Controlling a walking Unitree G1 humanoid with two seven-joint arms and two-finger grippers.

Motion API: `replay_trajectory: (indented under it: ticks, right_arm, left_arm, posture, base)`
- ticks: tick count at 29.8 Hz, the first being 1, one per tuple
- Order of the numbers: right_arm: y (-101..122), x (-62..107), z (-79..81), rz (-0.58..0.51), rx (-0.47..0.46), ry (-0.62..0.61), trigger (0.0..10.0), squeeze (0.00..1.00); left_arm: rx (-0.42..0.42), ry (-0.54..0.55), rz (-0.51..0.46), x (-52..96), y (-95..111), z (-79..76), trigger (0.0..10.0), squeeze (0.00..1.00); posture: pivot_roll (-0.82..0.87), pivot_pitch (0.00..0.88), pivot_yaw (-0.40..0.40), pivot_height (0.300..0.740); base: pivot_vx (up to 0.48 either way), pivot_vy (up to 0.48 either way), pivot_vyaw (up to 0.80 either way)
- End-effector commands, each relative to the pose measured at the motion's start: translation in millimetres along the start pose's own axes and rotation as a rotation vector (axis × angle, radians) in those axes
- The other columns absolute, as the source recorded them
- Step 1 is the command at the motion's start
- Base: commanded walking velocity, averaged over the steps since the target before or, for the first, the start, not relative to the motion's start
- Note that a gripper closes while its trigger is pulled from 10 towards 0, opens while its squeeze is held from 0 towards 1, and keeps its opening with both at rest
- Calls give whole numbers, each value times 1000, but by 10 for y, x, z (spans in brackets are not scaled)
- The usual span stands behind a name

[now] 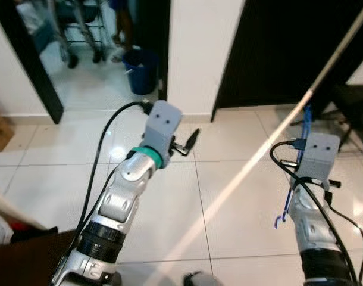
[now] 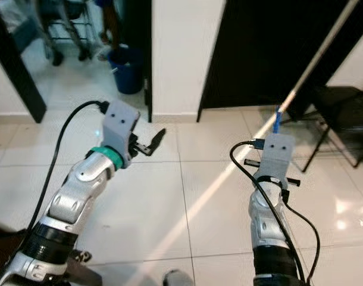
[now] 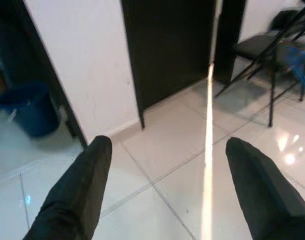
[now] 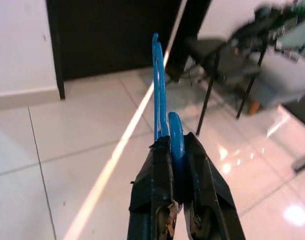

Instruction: Hang hanger

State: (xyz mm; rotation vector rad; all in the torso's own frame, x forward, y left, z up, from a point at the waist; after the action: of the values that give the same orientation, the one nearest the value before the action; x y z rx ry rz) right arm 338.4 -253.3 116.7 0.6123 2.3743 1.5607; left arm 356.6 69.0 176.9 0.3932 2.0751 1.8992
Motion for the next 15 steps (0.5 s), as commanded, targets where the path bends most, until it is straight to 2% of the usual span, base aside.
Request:
replay_trajectory:
  ticks: [1,2,4,11,13,15]
  right_arm:
    - [-33,-4,-18,20,-31,16,10000,0]
    - [-33,-4,-18,20,-31,16,10000,0]
    - [-8,-4,76,9,-33,75,10000,0]
    - [80,-2,134,-29,-25,103,10000,0]
    - [110,20,193,-47,-16,135,10000,0]
    - [110,29,220,-47,-15,149,10000,0]
  left_arm:
    - [32,19,21,4,-54,16,10000,0]
    - [32,19,21,4,-54,16,10000,0]
    - [40,71,26,17,-81,110,10000,0]
    - [71,126,29,26,-107,185,10000,0]
    - [119,174,36,48,-150,251,10000,0]
    - [130,191,42,56,-170,277,10000,0]
  posture:
    - [-53,43,33,740]
    - [-53,43,33,740]
    - [-52,44,30,740]
    - [-56,51,28,740]
    - [-55,52,24,740]
    - [-54,52,23,740]
  base:
    - [0,0,-800]
    - [0,0,-800]
    - [0,0,0]
    - [0,0,0]
    - [0,-390,0]
    - [0,-465,0]
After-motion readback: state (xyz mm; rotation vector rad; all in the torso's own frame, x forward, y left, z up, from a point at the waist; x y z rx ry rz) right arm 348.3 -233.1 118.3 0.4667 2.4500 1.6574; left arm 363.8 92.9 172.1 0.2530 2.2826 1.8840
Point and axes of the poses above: a point about 5 cm out from each wrist's last joint towards the gripper, its own x axis pointing back from the gripper into the wrist, its own y axis along the axis of the wrist's last joint, z = x × y, the point moved 3 cm from there along -x, pointing out of the wrist towards the gripper, and after that the axes turned 14 degrees about x, right-handed, at the moved point
